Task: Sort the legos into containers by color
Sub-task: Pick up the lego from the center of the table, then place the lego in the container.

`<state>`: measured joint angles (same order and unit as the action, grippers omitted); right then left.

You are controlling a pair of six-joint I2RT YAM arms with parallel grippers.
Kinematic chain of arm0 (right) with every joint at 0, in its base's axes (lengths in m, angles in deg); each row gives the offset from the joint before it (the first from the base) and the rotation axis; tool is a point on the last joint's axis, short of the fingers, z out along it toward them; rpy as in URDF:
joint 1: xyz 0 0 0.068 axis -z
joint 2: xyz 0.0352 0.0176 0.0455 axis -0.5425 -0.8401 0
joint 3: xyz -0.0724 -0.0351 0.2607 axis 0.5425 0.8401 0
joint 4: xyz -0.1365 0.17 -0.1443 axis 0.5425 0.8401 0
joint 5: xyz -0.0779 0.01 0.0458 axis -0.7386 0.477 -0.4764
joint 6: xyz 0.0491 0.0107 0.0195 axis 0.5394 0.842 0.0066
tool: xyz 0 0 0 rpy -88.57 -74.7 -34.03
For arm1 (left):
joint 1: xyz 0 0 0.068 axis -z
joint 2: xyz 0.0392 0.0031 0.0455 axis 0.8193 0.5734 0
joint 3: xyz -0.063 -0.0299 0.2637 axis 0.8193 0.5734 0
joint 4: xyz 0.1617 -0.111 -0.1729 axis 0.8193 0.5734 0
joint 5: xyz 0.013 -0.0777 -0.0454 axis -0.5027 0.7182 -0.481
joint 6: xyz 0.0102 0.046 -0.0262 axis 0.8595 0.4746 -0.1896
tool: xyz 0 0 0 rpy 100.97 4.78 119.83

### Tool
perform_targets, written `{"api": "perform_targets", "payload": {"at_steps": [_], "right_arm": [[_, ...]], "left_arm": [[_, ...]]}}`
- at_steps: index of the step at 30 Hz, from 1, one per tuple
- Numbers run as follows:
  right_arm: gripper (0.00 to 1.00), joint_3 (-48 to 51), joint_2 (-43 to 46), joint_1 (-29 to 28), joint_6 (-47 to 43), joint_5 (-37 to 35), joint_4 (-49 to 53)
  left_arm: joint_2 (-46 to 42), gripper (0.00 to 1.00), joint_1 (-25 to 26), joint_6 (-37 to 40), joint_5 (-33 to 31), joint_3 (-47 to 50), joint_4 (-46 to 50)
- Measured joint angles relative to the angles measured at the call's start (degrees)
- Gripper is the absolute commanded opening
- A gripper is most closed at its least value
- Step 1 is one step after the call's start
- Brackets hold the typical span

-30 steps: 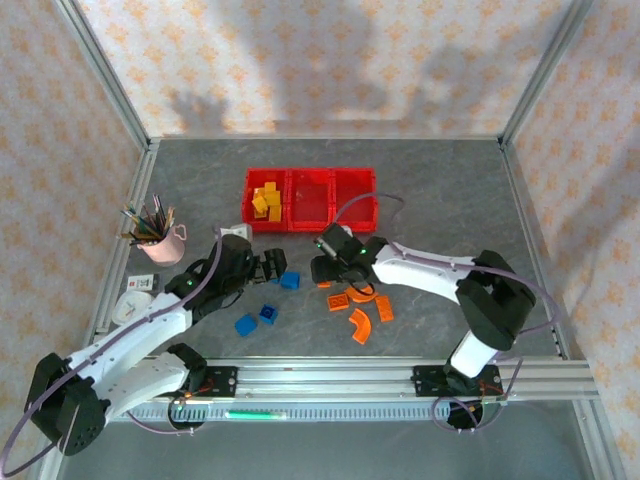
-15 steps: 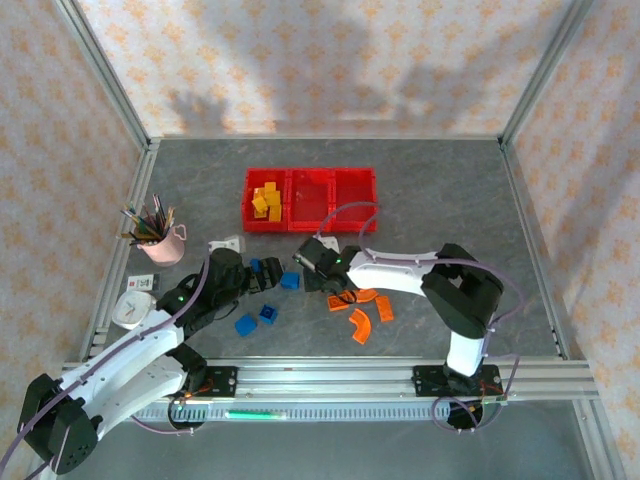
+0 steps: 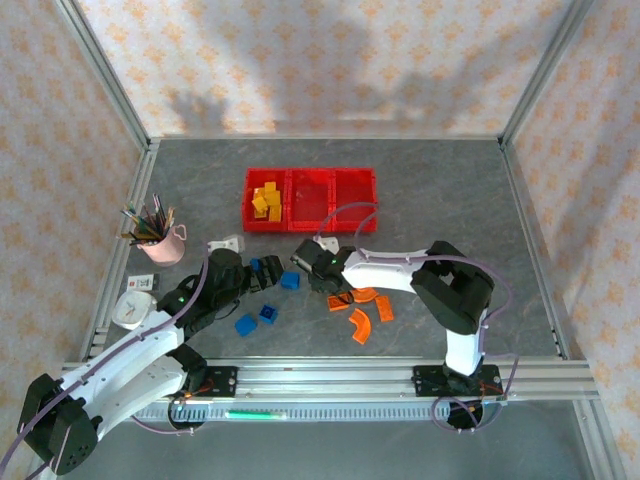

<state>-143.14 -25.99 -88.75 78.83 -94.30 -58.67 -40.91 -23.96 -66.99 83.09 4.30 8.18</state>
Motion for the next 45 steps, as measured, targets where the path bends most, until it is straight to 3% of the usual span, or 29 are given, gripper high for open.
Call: {"api": "perform_targets", "payload": {"at_steps": [13, 25, 37, 45], "right_arm": [[0.30, -3.2, 0.7, 0.7, -2.3, 0.2, 0.0], [0.31, -17.8, 0.4, 8.8, -10.2, 0.2, 0.1], [0.31, -36.9, -16.2, 15.3, -16.5, 0.6, 0.3], [0.50, -47.4, -24.5, 17.0, -19.0, 1.2, 3.2]], "left_arm": [[0.0, 0.99, 0.0, -1.2, 0.0, 0.0, -1.4], [4.4, 0.99, 0.0, -1.0, -3.1, -5.9, -1.8], [14.4, 0.99, -0.5, -0.9, -6.3, -11.4, -6.1], [17.2, 0.99, -2.8, -1.0, -6.9, -11.4, -8.9]]}}
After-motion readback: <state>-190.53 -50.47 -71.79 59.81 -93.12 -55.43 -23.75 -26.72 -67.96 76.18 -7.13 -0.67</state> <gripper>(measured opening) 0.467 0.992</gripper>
